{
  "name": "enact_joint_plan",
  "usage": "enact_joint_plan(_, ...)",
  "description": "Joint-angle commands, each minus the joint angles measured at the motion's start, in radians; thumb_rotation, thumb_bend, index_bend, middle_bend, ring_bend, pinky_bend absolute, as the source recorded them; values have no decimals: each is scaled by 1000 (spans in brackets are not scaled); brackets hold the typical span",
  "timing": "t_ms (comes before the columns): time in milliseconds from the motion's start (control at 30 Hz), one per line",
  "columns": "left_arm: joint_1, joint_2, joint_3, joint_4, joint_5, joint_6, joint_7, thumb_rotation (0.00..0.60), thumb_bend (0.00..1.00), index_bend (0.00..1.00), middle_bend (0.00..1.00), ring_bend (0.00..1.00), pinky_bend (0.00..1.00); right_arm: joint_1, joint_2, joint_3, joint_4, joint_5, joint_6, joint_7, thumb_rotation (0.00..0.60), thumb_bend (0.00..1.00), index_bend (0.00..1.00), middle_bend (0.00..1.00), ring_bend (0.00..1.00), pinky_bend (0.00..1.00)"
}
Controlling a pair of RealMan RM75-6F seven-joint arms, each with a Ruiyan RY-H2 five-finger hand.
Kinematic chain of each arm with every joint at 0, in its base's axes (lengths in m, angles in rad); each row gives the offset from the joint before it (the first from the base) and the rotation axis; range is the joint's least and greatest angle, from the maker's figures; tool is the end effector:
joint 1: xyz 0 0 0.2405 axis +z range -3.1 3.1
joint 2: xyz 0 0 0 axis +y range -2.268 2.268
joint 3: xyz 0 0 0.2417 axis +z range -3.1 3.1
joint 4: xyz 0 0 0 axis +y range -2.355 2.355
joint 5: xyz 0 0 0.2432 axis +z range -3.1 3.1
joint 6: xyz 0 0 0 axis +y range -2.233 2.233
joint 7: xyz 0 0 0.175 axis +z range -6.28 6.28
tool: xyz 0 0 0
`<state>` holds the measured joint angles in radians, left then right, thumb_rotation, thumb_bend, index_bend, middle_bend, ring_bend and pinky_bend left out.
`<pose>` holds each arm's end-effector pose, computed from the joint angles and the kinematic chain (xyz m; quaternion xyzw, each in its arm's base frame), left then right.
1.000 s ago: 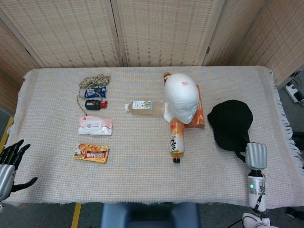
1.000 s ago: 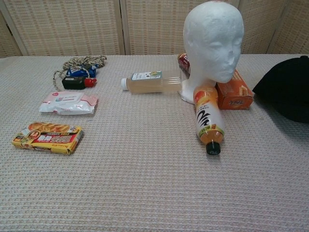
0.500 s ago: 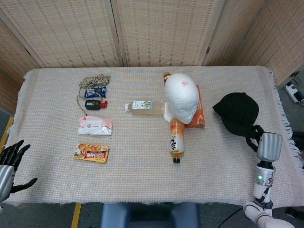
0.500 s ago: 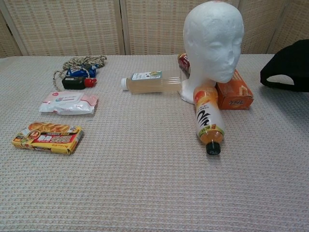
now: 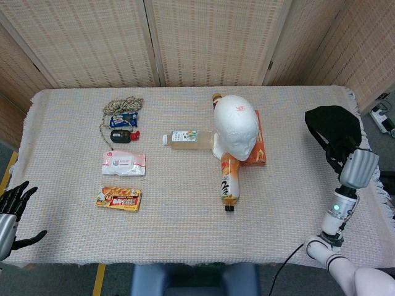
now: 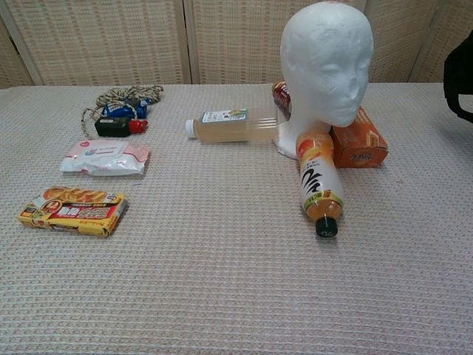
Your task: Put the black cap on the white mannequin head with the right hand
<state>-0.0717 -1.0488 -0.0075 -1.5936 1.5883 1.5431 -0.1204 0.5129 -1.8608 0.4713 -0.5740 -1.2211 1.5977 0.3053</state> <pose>-0.3114 0.1996 0.1429 -0.6080 -0.3787 -0.4137 0.5619 -0.3077 -0.3826 0.1087 0.3431 -0.2690 0.5850 0.6839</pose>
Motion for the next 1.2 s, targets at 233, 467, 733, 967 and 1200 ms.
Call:
enact_joint_plan(233,-4,-2,-14,7,-29,-12,-3,600,126,130,2,0,120,165,59,62,-223,-54,83,-198,600,424,735,1000,1000,1000)
enact_joint_plan(467,-4,-3,-26,9,-51,-13,-1,600,126,129,2,0,121,291,88,70,-453,-142,114,-414,600,423,731,1000,1000,1000)
enact_joint_plan(733,1,5,-34,9,-60,-4,-16,600,126,129,2,0,120,353,60,28,-536,-207,113,-546,600,425,730,1000,1000,1000)
enact_joint_plan(967,2,11,-34,9,-57,-3,-30,600,127,129,2,0,120,322,53,-16,-521,-223,120,-534,600,424,729,1000,1000,1000)
enact_joint_plan(1200,3,7,-33,7,-50,0,-19,600,127,129,2,0,120,286,25,-85,-470,-241,103,-490,600,424,728,1000,1000,1000)
